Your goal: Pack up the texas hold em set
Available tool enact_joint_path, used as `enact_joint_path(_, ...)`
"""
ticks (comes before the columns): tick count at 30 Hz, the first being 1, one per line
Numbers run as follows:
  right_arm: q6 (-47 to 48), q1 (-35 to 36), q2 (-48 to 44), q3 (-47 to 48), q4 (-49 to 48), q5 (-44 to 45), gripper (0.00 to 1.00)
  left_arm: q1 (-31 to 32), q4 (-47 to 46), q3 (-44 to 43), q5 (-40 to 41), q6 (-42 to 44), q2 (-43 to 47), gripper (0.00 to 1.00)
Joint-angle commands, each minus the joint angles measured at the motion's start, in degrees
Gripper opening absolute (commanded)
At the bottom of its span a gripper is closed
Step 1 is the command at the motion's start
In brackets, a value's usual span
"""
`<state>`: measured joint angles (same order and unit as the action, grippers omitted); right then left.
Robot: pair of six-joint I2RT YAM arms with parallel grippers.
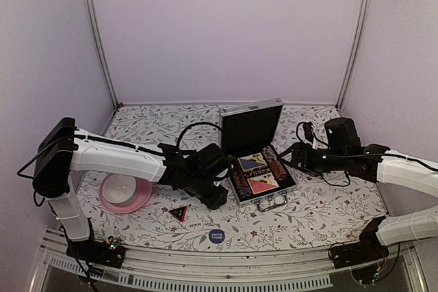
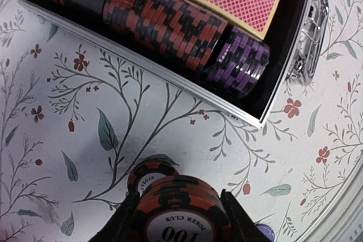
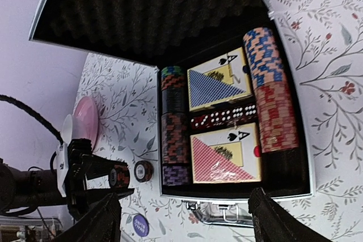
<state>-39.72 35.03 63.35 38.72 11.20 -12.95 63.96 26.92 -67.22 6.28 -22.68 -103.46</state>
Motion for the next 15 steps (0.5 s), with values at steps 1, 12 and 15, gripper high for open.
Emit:
enact_joint_path(1, -10.7, 2.2, -0.6, -3.3, -9.6, -9.0, 0.78, -0.3, -0.1, -3.6, -2.1, 3.1, 3.0, 0.28)
enact_joint_path(12, -26.1, 8.9, 7.2, -6.6, -27.2, -14.9, 0.75, 0.1, 5.2, -10.9, -5.5, 7.1, 2.3, 0.26)
enact_joint_path(15, -28.5, 10.1, 9.5, -7.1, -30.8, -16.1, 0.74, 0.1, 6.7, -12.8, -6.5, 7.6, 1.6, 0.26)
